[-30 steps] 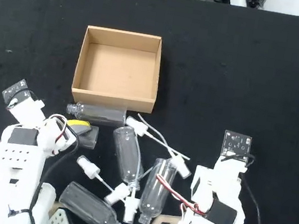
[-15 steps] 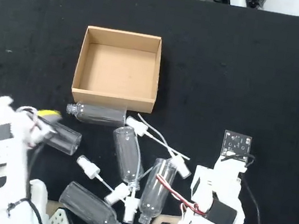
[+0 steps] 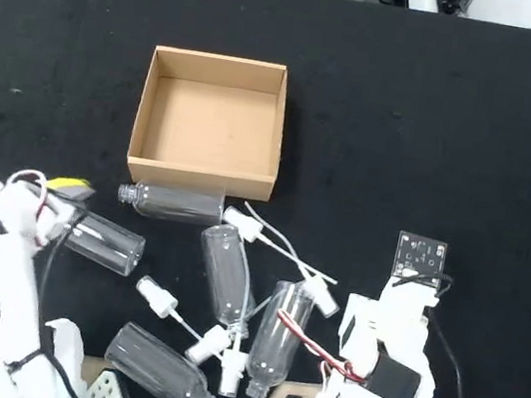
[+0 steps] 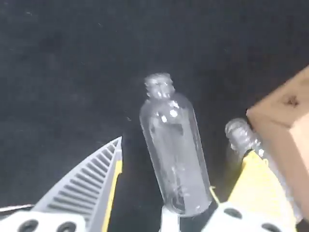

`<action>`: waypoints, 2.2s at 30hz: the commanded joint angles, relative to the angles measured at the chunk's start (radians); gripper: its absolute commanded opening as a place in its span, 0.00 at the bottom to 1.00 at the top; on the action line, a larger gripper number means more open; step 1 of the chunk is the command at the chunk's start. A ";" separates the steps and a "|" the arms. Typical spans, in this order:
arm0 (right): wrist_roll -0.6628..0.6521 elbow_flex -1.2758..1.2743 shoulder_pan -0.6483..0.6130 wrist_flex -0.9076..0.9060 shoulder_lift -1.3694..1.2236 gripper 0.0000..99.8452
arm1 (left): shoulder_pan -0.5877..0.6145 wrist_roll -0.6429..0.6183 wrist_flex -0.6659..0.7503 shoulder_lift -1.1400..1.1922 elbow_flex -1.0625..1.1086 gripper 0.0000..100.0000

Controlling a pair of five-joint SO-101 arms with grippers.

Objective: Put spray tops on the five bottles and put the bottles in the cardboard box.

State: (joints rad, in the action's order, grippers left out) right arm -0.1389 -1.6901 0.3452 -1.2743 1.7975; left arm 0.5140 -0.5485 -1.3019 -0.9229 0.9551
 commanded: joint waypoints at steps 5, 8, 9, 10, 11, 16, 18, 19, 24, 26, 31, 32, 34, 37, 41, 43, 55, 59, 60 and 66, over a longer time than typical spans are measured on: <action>0.000 0.007 0.020 -0.003 0.071 0.02 | -0.139 -0.005 0.043 0.236 0.008 0.25; 0.000 0.007 0.020 -0.003 0.071 0.02 | -0.148 -0.009 0.109 0.330 0.002 0.25; 0.000 0.007 0.020 -0.003 0.071 0.02 | -0.148 -0.011 0.146 0.359 0.004 0.25; 0.000 0.007 0.020 -0.003 0.071 0.02 | -0.148 -0.012 0.181 0.388 0.005 0.25; 0.000 0.007 0.020 -0.003 0.071 0.02 | -0.148 -0.012 0.206 0.419 0.005 0.25; 0.000 0.007 0.020 -0.003 0.071 0.02 | -0.147 -0.012 0.216 0.535 -0.002 0.24; 0.000 0.007 0.020 -0.003 0.071 0.02 | -0.133 -0.008 0.216 0.580 0.001 0.21; 0.000 0.007 0.020 -0.003 0.071 0.02 | -0.120 -0.006 0.216 0.598 -0.004 0.18; 0.000 0.007 0.020 -0.003 0.071 0.02 | -0.044 -0.005 0.216 0.651 -0.085 0.06; 0.000 0.007 0.020 -0.003 0.071 0.02 | -0.001 -0.003 0.216 0.654 -0.143 0.03; 0.000 0.007 0.020 -0.003 0.071 0.02 | 0.140 0.229 0.216 0.654 -0.328 0.03; 0.000 0.007 0.020 -0.003 0.071 0.02 | 0.185 0.311 0.216 0.654 -0.351 0.03; 0.000 0.007 0.020 -0.003 0.071 0.02 | 0.286 0.506 0.227 0.664 -0.386 0.03; 0.000 0.007 0.020 -0.003 0.071 0.02 | 0.352 0.919 0.226 0.666 -0.389 0.03; 0.000 0.007 0.020 -0.003 0.071 0.02 | 0.367 1.370 0.226 0.666 -0.337 0.03; 0.000 0.007 0.020 -0.003 0.071 0.02 | 0.392 1.522 0.227 0.666 -0.309 0.03; 0.000 0.007 0.020 -0.003 0.071 0.02 | 0.490 1.597 0.226 0.666 -0.291 0.25; 0.000 0.007 0.020 -0.003 0.071 0.02 | 0.484 1.603 0.227 0.666 -0.275 0.22; 0.000 0.007 0.020 -0.003 0.071 0.02 | 0.484 1.620 0.229 0.666 -0.269 0.22; 0.000 0.007 0.020 -0.003 0.071 0.02 | 0.483 1.745 0.281 0.666 -0.176 0.21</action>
State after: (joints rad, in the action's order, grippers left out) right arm -0.1389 -1.6901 0.3452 -1.2743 1.7975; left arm 0.9943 1.1239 -1.0579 -0.2524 0.7265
